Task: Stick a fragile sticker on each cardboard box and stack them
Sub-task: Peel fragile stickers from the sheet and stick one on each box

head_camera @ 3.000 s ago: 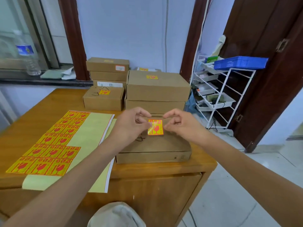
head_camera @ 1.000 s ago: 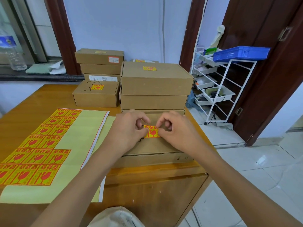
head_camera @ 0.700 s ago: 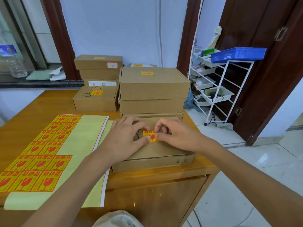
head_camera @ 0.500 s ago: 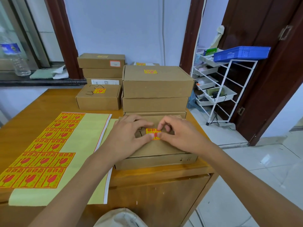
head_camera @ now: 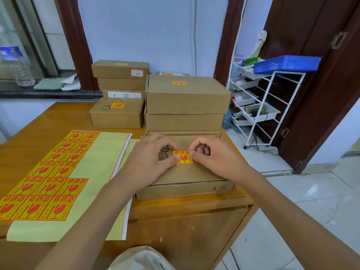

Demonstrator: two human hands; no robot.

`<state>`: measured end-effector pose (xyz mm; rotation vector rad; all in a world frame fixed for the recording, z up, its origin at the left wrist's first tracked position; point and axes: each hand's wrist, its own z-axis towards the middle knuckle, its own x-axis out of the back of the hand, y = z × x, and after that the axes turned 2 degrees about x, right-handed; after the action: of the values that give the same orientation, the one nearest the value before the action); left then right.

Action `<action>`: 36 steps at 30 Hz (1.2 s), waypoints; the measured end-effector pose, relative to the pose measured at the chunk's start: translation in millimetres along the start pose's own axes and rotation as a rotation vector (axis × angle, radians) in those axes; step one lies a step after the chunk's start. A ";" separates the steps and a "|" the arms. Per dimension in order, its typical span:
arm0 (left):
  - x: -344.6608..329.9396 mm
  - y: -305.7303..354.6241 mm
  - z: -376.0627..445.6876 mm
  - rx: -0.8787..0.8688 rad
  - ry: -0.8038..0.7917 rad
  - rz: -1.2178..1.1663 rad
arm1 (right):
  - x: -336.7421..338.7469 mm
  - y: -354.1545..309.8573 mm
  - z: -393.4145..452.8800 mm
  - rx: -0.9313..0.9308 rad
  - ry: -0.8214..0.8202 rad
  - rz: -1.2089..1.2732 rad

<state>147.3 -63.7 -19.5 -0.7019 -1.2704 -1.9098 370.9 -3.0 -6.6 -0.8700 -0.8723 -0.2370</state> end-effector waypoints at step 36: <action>0.5 -5.2 0.6 -0.044 0.012 -0.093 | -0.5 2.2 -0.8 0.059 -0.009 -0.028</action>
<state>142.9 -62.0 -21.8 -0.6629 -1.2765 -2.0199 372.2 -2.3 -8.5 -0.8052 -0.8961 -0.2307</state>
